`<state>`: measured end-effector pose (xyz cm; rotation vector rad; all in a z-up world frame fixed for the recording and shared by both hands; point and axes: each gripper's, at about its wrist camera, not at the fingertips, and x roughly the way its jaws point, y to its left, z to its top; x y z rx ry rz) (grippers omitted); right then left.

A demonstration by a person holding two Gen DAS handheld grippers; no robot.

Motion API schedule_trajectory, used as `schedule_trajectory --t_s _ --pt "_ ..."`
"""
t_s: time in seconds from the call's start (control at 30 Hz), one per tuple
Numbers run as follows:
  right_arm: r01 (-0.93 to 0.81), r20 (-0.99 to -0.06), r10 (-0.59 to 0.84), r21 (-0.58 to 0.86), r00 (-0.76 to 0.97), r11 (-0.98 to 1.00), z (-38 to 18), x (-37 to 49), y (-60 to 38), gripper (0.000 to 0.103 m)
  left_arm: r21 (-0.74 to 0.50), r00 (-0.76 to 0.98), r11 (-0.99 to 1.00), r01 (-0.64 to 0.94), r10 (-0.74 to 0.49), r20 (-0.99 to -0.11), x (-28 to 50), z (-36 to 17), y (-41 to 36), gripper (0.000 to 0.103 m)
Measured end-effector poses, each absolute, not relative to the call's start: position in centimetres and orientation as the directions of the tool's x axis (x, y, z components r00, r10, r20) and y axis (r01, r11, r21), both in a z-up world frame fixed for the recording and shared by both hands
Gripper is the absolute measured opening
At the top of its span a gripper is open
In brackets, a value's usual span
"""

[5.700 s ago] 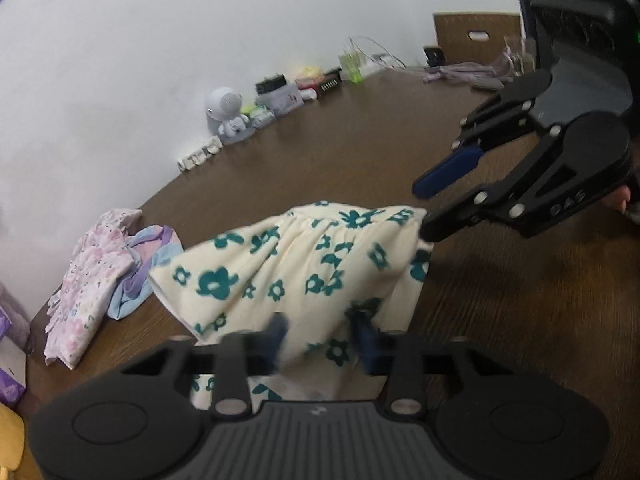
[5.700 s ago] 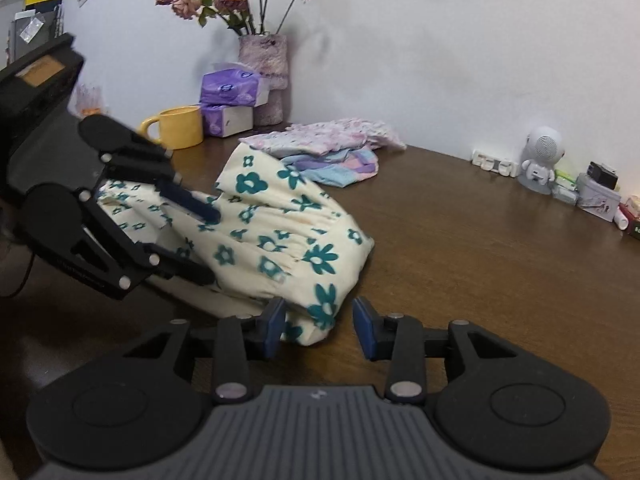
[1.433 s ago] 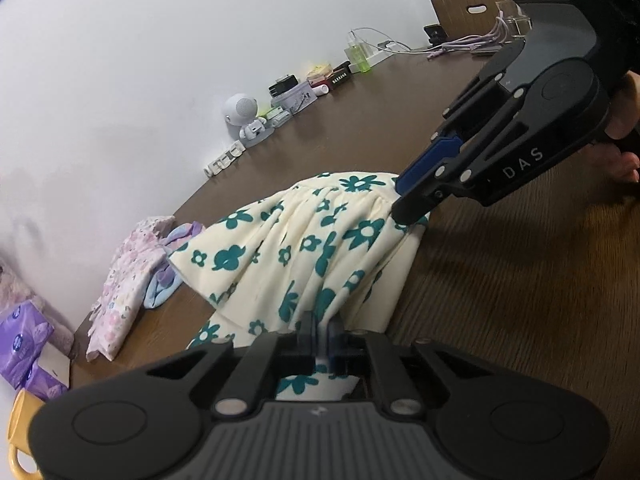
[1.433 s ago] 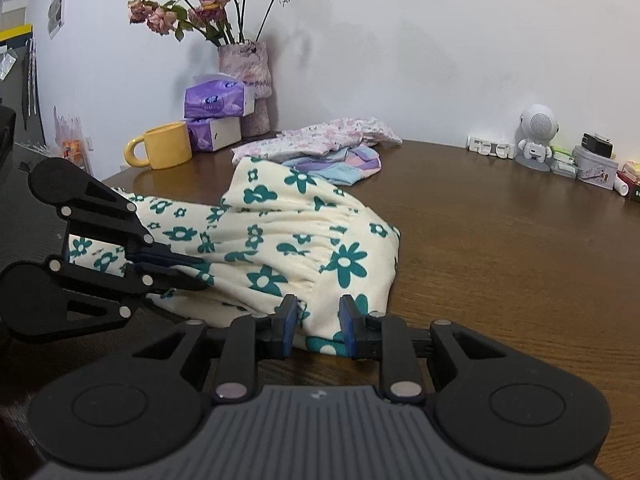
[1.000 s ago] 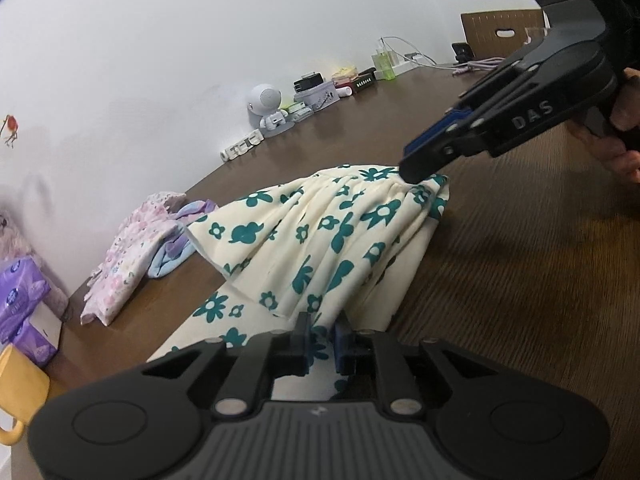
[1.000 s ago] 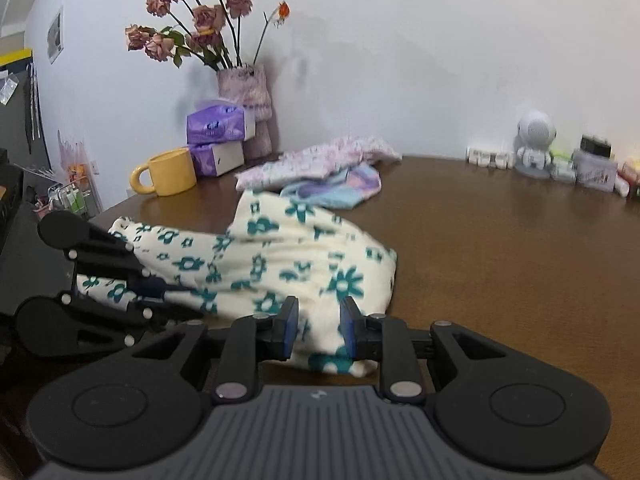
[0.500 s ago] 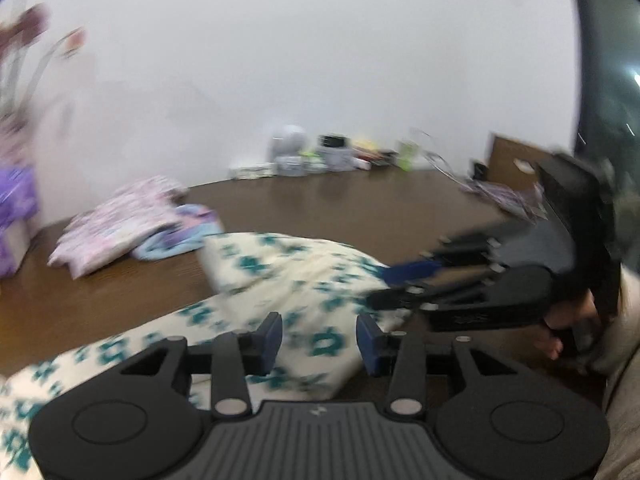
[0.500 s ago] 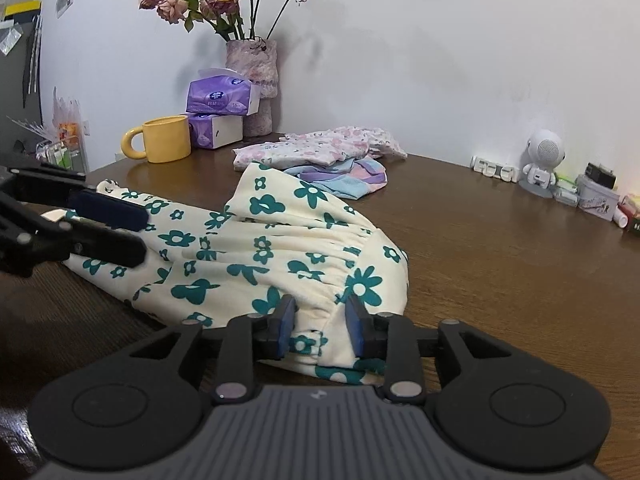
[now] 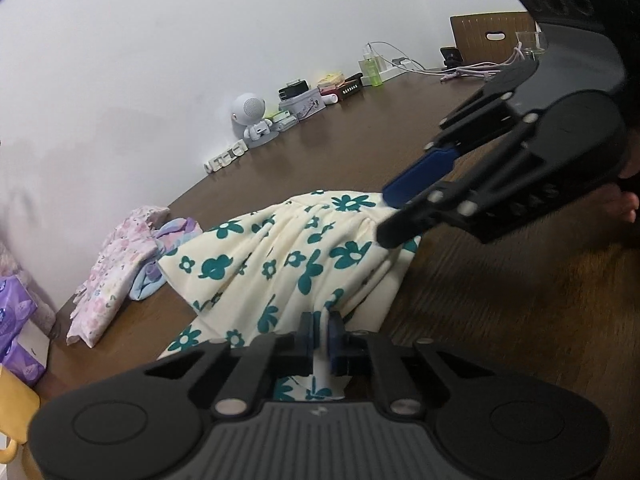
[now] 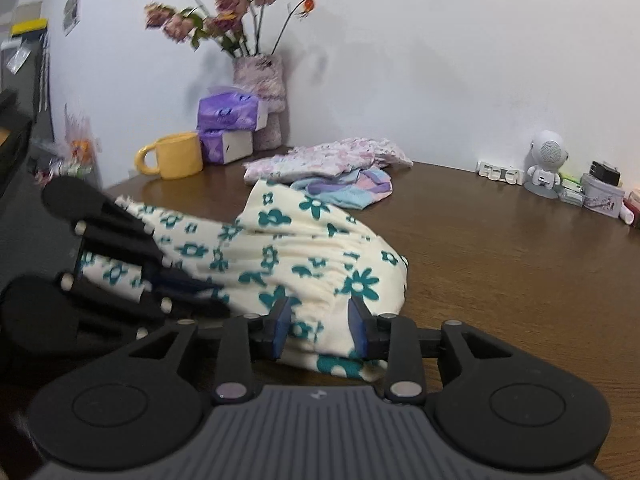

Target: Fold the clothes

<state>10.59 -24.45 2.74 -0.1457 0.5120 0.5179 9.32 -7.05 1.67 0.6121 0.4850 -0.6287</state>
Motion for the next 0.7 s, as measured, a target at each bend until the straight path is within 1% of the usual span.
schedule_trajectory --t_s 0.13,0.23,0.27,0.33,0.43,0.7 --pt "-0.510 -0.529 0.404 -0.064 0.746 0.858 2.1 10.4 -24.1 0.035 0.354 0.708 0.657 0.666 -0.406 -0.578 9.5 1.4 -6.7 0.006" --pt "-0.509 -0.555 0.394 -0.063 0.733 0.858 1.5 10.7 -23.7 0.025 0.339 0.712 0.674 0.657 -0.405 -0.574 9.4 1.3 -6.2 0.006" --pt "-0.506 -0.564 0.391 -0.057 0.727 0.860 1.3 10.8 -23.7 0.020 0.332 0.712 0.680 0.654 -0.405 -0.573 9.4 1.2 -5.9 0.006" --pt "-0.494 -0.578 0.385 -0.036 0.719 0.869 0.9 11.1 -23.9 0.016 0.315 0.710 0.689 0.653 -0.410 -0.573 9.4 1.2 -5.6 0.006" --pt "-0.482 -0.581 0.395 0.005 0.712 0.876 0.7 11.3 -24.5 0.015 0.289 0.703 0.699 0.654 -0.421 -0.573 9.4 1.2 -5.2 0.006" --pt "-0.470 -0.570 0.406 0.039 0.714 0.882 0.9 11.3 -24.8 0.015 0.212 0.687 0.729 0.651 -0.447 -0.573 9.8 1.3 -4.5 0.009"
